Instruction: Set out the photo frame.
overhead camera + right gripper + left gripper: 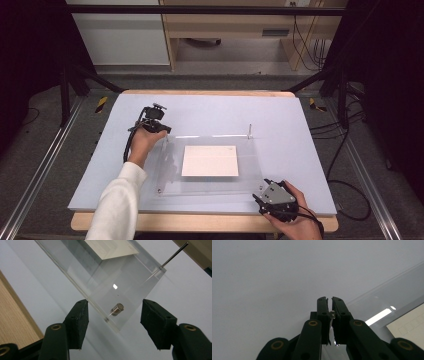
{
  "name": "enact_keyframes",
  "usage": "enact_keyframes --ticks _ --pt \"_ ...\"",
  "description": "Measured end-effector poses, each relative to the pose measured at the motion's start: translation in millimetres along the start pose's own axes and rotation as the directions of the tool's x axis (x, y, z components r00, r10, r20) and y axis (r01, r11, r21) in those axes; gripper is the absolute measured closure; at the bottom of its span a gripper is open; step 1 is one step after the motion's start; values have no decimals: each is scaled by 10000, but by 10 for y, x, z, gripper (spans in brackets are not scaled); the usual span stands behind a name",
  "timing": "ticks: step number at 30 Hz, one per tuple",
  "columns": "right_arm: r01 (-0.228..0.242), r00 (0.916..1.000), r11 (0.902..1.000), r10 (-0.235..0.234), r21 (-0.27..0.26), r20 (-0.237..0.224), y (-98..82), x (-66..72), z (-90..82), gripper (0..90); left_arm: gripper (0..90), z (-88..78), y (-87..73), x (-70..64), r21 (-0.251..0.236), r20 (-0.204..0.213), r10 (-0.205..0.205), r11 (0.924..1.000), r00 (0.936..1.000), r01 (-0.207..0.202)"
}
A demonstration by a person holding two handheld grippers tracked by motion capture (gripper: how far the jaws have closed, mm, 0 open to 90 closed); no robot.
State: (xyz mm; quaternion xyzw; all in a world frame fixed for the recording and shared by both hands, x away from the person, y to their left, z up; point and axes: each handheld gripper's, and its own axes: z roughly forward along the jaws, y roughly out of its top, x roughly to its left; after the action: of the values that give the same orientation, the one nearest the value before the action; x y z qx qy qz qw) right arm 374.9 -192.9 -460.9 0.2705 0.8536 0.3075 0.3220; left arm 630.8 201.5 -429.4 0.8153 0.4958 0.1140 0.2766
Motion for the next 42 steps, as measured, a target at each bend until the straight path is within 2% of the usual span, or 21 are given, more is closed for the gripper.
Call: enact_keyframes --ticks 4,9,13,19,23,25,27,29,30,31,33,35,36,37,38,39,40,41,42 --pt "-47 10000 10000 47 -41 49 6 -4 16 392 842 5 5 8 18 32 7 10000 10000 -7" --pt "151 9999 9999 -151 -49 28 34 -5 104 387 842 8 4 19 -3 97 6 10000 10000 -6" --pt "121 9999 9997 -120 -197 34 59 -12 103 394 841 11 0 19 -92 127 56 9999 9999 -55" --pt "122 9999 9999 -122 -104 -19 67 -20 125 383 834 9 -13 15 -112 99 159 9998 9998 -158" --pt "77 10000 9999 -76 -106 16 66 -37 130 383 773 49 -39 17 13 -42 234 9997 9997 -234" --pt "90 10000 9999 -90 -102 23 66 -40 131 384 750 65 -67 27 -214 -107 143 9997 9998 -145" --pt "61 10000 9999 -60 -126 27 67 -41 129 384 686 64 -80 30 -329 -228 191 9993 9996 -199" --pt "27 10000 9999 -26 -145 50 71 -45 123 384 648 2 -107 22 -844 -387 489 9951 9981 -521" --pt "27 10000 9999 -26 -145 50 71 -45 123 384 611 2 -107 22 -844 -387 489 9951 9981 -521" --pt "40 10000 9999 -40 -93 45 71 -43 125 384 597 -84 -124 8 -1292 -515 799 9879 9955 -860" --pt "56 10000 10000 -55 -75 25 70 -40 130 384 581 -177 -149 -21 -1709 -619 1089 9782 9921 -1180" --pt "42 10000 10000 -41 -72 45 73 -40 127 384 543 -275 -190 -49 -2184 -617 1217 9668 9907 -1323" --pt "28 10000 10000 -28 -89 43 75 -41 125 384 532 -275 -190 -49 -2184 -617 1217 9668 9907 -1323" --pt "33 10000 10000 -32 -91 65 77 -44 122 385 517 -357 -253 -81 -2417 -638 1400 9585 9881 -1514" --pt "33 10000 10000 -32 -91 65 77 -44 122 385 505 -357 -253 -81 -2417 -638 1400 9585 9881 -1514" --pt "7 10000 9999 -6 -135 68 79 -44 123 385 505 -389 -292 -103 -2519 -665 1426 9553 9876 -1549" --pt "-7 10000 9999 8 -141 68 79 -45 122 384 494 -448 -376 -143 -2716 -649 1495 9488 9866 -1616" --pt "15 10000 9999 -14 -126 75 79 -43 122 385 487 -448 -376 -143 -2716 -649 1495 9488 9866 -1616" --pt "29 10000 9999 -28 -108 84 81 -41 121 385 480 -483 -420 -159 -2844 -625 1473 9454 9871 -1591"
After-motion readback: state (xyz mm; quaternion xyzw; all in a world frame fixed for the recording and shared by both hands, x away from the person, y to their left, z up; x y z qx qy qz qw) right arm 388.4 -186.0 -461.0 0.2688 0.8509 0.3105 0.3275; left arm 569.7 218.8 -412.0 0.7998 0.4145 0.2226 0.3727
